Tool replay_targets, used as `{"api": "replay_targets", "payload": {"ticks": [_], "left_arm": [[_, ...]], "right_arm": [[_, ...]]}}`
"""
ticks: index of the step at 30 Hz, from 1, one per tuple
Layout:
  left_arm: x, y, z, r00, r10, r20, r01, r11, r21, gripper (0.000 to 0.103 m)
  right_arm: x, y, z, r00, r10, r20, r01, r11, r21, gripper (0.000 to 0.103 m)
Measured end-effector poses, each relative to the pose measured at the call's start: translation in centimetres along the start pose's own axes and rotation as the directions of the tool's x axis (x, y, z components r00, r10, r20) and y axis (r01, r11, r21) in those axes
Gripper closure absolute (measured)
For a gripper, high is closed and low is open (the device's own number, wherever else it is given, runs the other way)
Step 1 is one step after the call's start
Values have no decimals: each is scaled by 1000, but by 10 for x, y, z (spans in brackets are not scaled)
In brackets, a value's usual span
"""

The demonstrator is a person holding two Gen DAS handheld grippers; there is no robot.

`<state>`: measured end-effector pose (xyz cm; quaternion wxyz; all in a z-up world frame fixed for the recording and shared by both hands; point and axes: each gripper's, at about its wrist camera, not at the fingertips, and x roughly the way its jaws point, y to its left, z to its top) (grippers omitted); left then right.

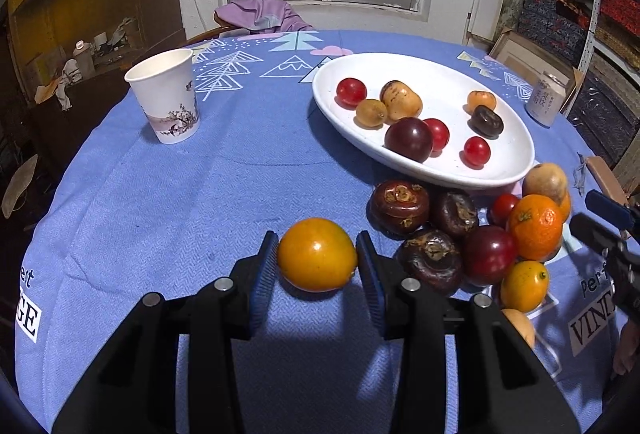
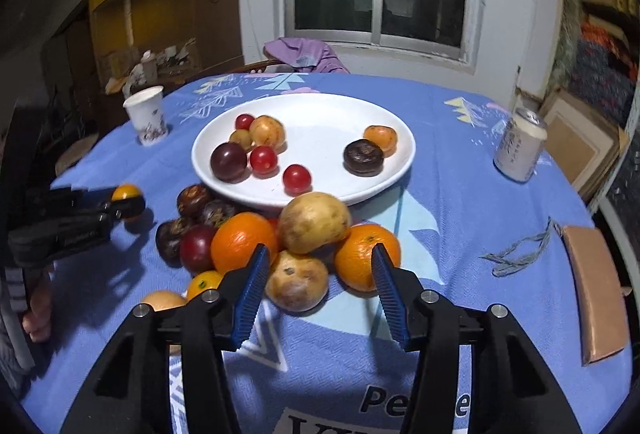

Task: Organize fruits
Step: 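Grasp the yellow-orange round fruit with the left tool, then grasp the pale yellow fruit with the right tool while the left tool holds its fruit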

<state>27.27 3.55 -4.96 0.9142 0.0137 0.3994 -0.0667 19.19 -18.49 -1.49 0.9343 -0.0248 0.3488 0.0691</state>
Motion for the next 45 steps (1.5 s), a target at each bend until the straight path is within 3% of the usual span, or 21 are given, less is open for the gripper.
{"api": "replay_targets", "payload": {"ticks": [6,12,21,24,34,45], "left_arm": [[0,-3,0,1000,-10,-7,10,1000,7,63],[3,-5,-1,1000,-12,-16,12,1000,9,63],[6,-6,-2,1000,-9,-25,9,1000,16,63],[7,-6,-2,1000,-9,-28,9,1000,15,63],[10,-7,-3,999,-7,-38,7,1000,23,63],[-18,-14,-8,996,58,72,-62,997,50,63]], "right_arm": [[8,-13,13,1000,28,8,-29,997,70,49],[20,-4,18,1000,13,6,-13,1000,20,49],[41,0,22,998,54,-34,-55,998,-10,49],[43,-3,21,995,91,-51,-90,996,17,55],[33,5,17,999,13,-32,-14,1000,-10,57],[-3,-5,-3,1000,30,-3,-29,995,92,57]]}}
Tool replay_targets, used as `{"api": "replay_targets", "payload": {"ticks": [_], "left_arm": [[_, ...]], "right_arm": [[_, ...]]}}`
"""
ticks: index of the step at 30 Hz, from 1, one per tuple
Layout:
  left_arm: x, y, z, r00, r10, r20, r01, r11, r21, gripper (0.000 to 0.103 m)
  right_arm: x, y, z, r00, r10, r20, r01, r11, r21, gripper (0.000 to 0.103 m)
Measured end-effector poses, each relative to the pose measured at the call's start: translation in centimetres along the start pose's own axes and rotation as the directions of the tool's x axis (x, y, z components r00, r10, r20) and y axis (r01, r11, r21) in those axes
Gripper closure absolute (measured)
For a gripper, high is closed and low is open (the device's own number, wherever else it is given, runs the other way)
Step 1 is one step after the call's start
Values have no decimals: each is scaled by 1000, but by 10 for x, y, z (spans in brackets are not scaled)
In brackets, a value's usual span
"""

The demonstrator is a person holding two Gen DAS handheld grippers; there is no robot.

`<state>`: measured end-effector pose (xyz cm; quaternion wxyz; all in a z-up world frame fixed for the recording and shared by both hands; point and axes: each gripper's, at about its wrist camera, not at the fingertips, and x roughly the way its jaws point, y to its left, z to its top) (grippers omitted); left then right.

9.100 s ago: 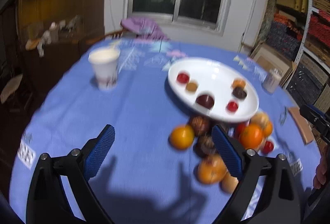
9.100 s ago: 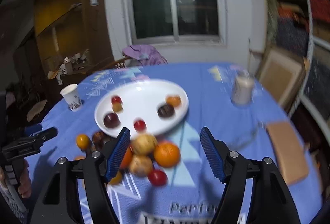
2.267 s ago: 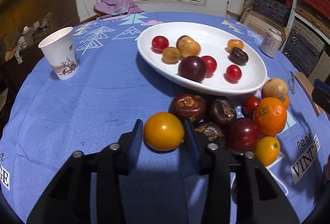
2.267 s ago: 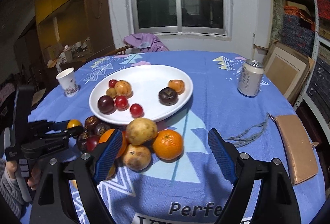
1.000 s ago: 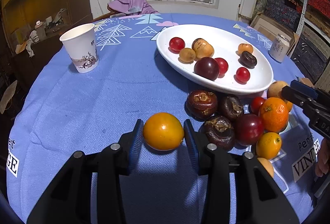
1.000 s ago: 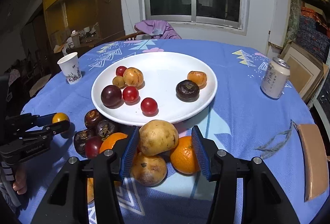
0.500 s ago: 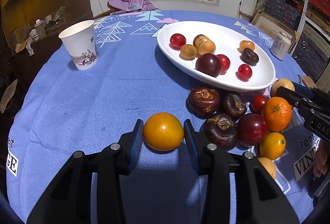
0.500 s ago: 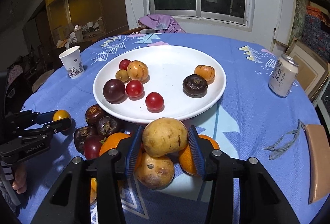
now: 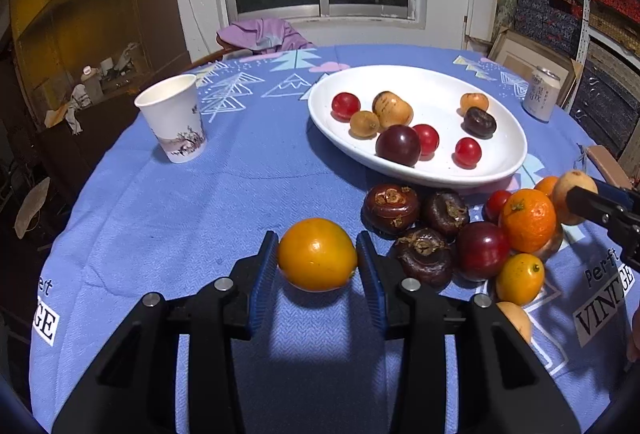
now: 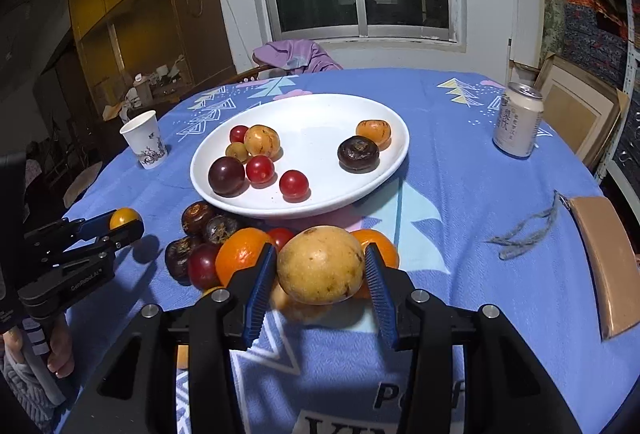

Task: Organize fruits
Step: 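Grasp the pale yellow fruit with the right tool while the left tool holds its fruit, then lower both held fruits onto the white plate and open both tools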

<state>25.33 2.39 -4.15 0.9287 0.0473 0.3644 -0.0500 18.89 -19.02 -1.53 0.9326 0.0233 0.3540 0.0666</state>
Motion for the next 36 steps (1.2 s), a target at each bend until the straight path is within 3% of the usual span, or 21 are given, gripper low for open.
{"api": "replay_targets", "payload": {"ticks": [6,17,22,28,32,36], "left_arm": [[-24,3,-6,998,20,53,-18,999,-29,63],[-82,0,-11,989,7,150,6,997,-81,63],[-98,-8,16,986,-30,166,43,996,-74,63],[-101,-21,84,975,-14,222,26,998,-52,63],[-79,-22,126,977,-44,210,62,995,-83,63],[-29,-31,151,987,-49,151,61,995,-80,63]], "right_arm": [[-20,1,-18,999,-20,26,20,1000,13,57],[-83,-3,-30,986,7,166,-17,998,62,57],[-103,-4,6,977,53,207,-64,997,45,57],[-106,-3,78,963,55,263,-64,998,27,57],[-80,-3,114,968,53,246,-62,998,29,57],[-20,-1,130,988,54,146,-59,998,30,57]]}}
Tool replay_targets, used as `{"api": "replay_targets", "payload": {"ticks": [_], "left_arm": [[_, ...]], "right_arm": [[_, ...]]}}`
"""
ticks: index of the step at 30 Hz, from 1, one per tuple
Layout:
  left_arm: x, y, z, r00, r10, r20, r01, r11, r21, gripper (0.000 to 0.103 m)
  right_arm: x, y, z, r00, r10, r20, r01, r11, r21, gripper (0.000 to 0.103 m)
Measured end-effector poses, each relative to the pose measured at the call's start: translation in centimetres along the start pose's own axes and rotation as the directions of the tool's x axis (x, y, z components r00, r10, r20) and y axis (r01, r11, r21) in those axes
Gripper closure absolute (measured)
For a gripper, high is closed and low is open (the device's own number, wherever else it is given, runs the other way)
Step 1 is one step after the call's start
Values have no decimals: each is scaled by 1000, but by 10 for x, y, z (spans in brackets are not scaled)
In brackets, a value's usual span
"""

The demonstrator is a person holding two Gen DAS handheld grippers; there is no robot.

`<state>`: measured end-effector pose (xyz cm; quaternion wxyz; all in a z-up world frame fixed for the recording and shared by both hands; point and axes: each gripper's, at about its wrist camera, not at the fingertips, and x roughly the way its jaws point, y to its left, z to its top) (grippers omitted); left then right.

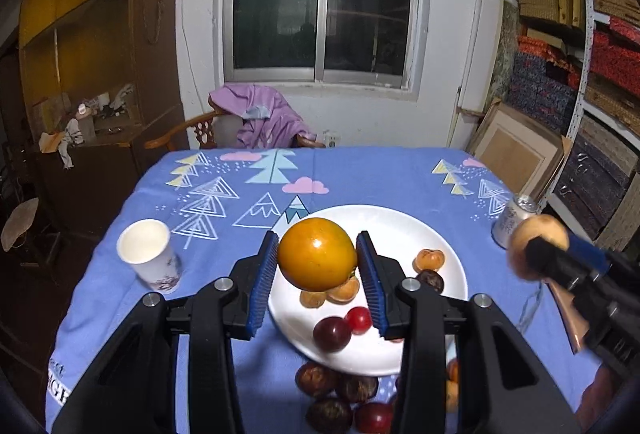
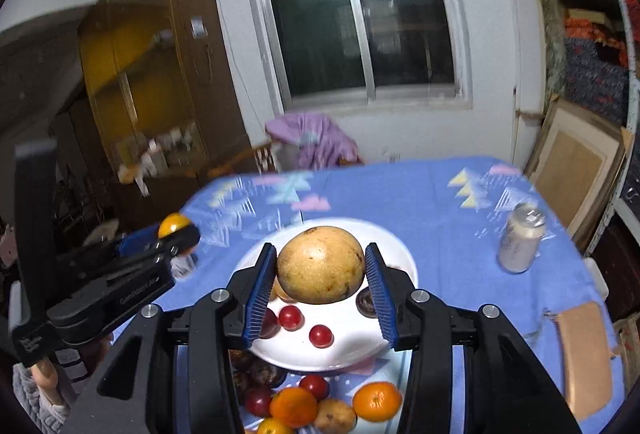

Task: Organize fruits
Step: 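Lower both held fruits onto the white plate and open both tools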

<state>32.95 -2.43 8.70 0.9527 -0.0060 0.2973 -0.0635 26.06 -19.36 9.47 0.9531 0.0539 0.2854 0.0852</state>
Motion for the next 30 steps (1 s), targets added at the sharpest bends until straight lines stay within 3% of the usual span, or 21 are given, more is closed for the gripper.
{"api": "replay_targets", "payload": {"ticks": [8,17,19,21,23,30], "left_arm": [[122,-9,5,987,43,-153,-38,999,32,63],[193,-12,-4,953,39,-301,-25,999,47,63],[199,-14,-9,948,39,-316,-24,998,50,62],[199,-17,-10,953,63,-295,-46,997,64,47],[190,-19,-10,962,84,-261,-65,995,81,41],[121,-5,-2,985,96,-141,-91,995,42,39]], "right_arm": [[117,-7,-11,975,-52,-218,43,998,-47,57],[161,-4,-23,950,-57,-307,30,995,-92,56],[166,-4,-26,943,-59,-327,29,995,-96,56],[168,-4,-29,940,-69,-335,36,994,-103,55],[163,-4,-27,946,-82,-314,50,993,-108,48],[106,-5,-15,974,-66,-216,50,996,-77,45]]}}
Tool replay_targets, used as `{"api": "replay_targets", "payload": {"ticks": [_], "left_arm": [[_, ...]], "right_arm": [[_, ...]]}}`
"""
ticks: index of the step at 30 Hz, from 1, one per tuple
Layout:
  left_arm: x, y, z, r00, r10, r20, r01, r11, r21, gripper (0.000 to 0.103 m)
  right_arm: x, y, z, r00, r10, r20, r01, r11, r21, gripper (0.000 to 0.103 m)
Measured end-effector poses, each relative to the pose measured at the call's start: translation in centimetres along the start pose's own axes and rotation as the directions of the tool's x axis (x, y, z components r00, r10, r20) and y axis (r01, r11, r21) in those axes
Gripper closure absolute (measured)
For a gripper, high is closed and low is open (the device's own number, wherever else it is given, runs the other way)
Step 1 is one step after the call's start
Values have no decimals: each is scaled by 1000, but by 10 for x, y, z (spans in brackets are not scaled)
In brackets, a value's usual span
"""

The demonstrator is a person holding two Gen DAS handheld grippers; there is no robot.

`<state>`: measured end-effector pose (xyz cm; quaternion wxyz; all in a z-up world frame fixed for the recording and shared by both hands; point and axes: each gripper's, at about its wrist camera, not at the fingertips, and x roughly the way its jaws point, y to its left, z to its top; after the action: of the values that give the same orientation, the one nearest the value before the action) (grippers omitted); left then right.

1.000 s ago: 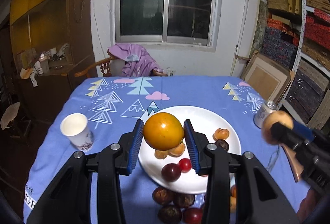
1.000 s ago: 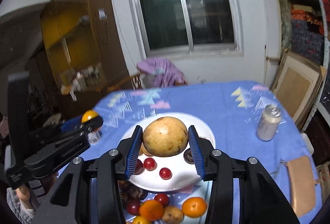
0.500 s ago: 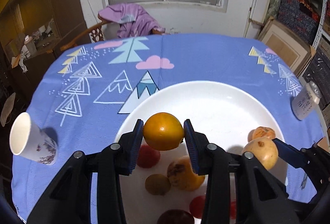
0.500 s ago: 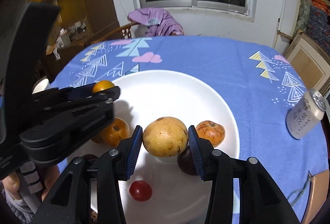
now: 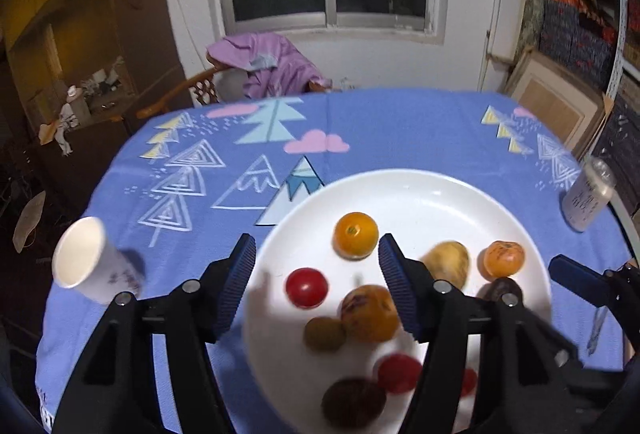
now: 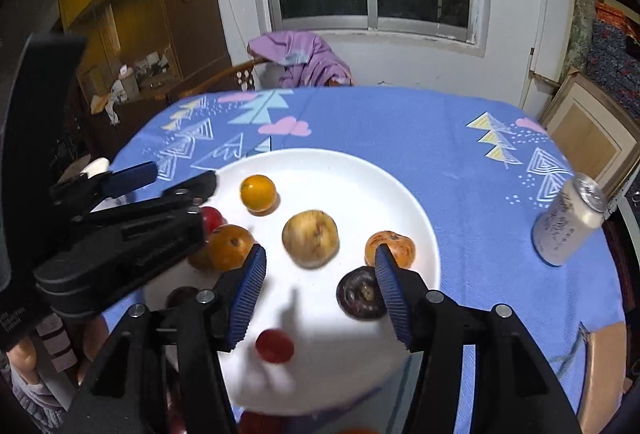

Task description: Organize fruits

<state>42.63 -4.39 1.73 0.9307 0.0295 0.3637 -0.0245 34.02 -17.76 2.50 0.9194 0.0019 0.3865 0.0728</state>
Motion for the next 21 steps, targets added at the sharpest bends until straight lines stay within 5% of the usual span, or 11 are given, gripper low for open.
{"api": "replay_targets", "payload": {"ticks": [6,11,16,21], "left_arm": [[-91,27,-37,994,18,109,-13,999,-49,34],[-151,36,-98,988,14,151,-3,997,-75,22],[-171,17,-167,994,-13,110,14,1000,-14,17],[-158,-4,-204,998,-63,24,61,996,62,17]], "right_arm": [[-82,-3,-31,992,26,121,-32,998,51,39],[-141,-2,-90,968,-10,252,-10,997,76,28],[-160,-10,-152,950,-35,310,0,993,115,15],[-154,-10,-163,951,-109,290,82,991,104,15]]}}
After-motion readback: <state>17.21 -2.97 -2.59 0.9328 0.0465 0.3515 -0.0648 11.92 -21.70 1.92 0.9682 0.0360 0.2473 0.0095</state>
